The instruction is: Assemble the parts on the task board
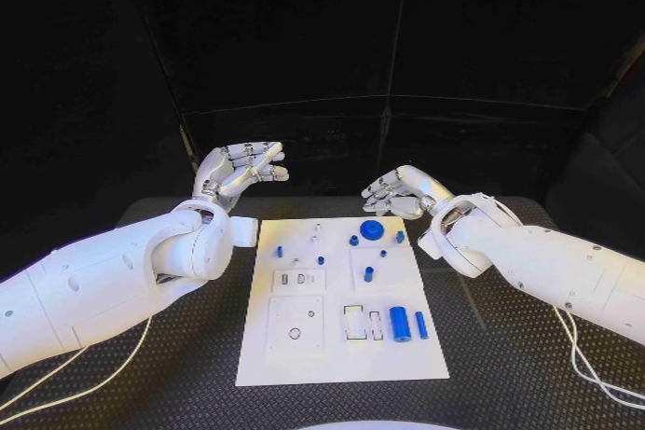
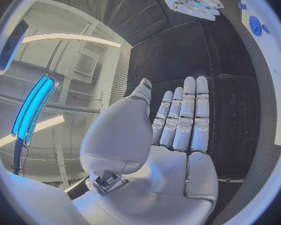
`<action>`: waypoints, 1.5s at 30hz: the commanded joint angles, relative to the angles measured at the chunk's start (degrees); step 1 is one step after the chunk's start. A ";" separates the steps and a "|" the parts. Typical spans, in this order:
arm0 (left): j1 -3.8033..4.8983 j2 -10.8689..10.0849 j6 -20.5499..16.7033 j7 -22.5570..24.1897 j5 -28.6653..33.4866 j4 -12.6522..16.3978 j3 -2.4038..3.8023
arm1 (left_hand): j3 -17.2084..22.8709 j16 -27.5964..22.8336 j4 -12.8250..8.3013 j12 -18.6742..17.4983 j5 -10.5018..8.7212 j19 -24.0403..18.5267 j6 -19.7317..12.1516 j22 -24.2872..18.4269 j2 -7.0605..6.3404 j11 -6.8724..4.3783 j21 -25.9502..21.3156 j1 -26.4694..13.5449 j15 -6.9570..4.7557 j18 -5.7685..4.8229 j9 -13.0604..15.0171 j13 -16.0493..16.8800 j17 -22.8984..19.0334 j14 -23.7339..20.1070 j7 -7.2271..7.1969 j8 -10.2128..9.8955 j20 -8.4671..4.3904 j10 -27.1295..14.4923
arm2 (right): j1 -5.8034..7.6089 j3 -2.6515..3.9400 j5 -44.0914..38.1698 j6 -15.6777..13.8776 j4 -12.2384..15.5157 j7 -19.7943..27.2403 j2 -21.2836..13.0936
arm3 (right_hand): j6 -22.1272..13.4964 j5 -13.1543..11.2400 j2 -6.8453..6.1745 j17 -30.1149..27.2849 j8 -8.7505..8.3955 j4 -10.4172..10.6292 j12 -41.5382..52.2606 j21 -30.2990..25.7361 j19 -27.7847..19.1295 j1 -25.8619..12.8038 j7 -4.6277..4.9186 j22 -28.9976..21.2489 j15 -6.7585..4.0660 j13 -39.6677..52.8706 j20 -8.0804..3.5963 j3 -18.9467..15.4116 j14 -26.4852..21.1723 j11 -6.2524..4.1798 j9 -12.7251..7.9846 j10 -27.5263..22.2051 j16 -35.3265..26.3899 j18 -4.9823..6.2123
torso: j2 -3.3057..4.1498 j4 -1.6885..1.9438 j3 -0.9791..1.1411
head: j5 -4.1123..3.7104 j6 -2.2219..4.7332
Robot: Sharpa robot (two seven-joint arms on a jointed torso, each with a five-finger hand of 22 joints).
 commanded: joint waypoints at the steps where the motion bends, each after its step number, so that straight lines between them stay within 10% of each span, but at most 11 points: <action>1: -0.10 -0.91 2.44 -0.13 -1.10 2.09 0.04 | -0.22 -0.19 -0.35 -0.52 -0.36 0.62 0.61 0.09 0.27 -0.14 0.41 0.66 -0.05 0.77 -0.16 -0.08 0.43 0.61 -0.05 -0.22 0.01 0.71 | 0.29 0.06 -17.94 3.95 0.65 -7.62 0.28 | 3.52 0.73 -2.36 3.80 -1.55 -0.10 -2.25 8.51 4.38 -1.91 -1.11 4.72 -2.35 0.20 -2.29 1.05 9.89 -1.51 -0.13 4.22 3.98 0.63 | 1.85 0.38 -0.24 | -0.33 0.21; 16: -1.39 -2.76 5.44 -1.99 -1.17 8.02 0.07 | -1.05 -0.33 -0.80 -2.00 -0.34 2.31 1.33 0.55 0.62 -0.31 1.64 0.73 -0.49 0.75 -0.54 -0.19 2.11 2.40 -0.06 -1.28 -0.51 1.70 | 0.57 0.07 -36.25 11.35 1.25 -17.38 2.40 | 2.94 0.96 -4.12 18.39 -3.95 0.24 -2.49 25.09 7.00 -5.55 -2.31 18.19 -3.27 0.52 -3.57 3.93 11.28 -2.32 -0.11 2.91 25.04 -0.18 | 5.45 1.31 -0.69 | -1.16 1.74; 28: -1.58 -2.78 5.78 -2.31 -1.18 8.41 0.08 | -1.19 -0.36 -0.82 -2.24 -0.34 2.46 1.30 0.61 0.62 -0.26 1.79 0.65 -0.49 0.73 -0.57 -0.21 2.33 2.54 0.05 -1.47 -0.56 1.67 | 0.77 0.07 -37.19 13.09 0.65 -18.68 3.31 | 2.38 0.86 -3.97 31.98 -3.91 0.61 -2.08 35.78 11.38 -6.07 -2.39 31.87 -3.47 0.71 -3.35 6.25 11.68 -2.38 -0.09 2.74 38.77 -1.98 | 6.55 1.74 -0.68 | -1.24 1.43; 45: -1.59 -3.00 6.25 -2.80 -1.18 8.90 0.08 | -1.29 -0.42 -0.78 -2.47 -0.34 2.53 1.26 0.65 0.72 -0.18 1.89 0.53 -0.46 0.71 -0.59 -0.23 2.51 2.58 0.18 -1.64 -0.57 1.60 | 2.00 0.07 -37.26 13.60 -1.84 -18.61 5.44 | 2.69 0.22 -3.38 38.10 -3.86 1.09 -1.98 40.13 12.98 -6.41 -2.43 37.52 -3.59 0.68 -3.31 9.27 11.47 -2.62 -0.07 3.66 45.12 -2.70 | 7.54 2.33 -0.76 | -1.45 1.21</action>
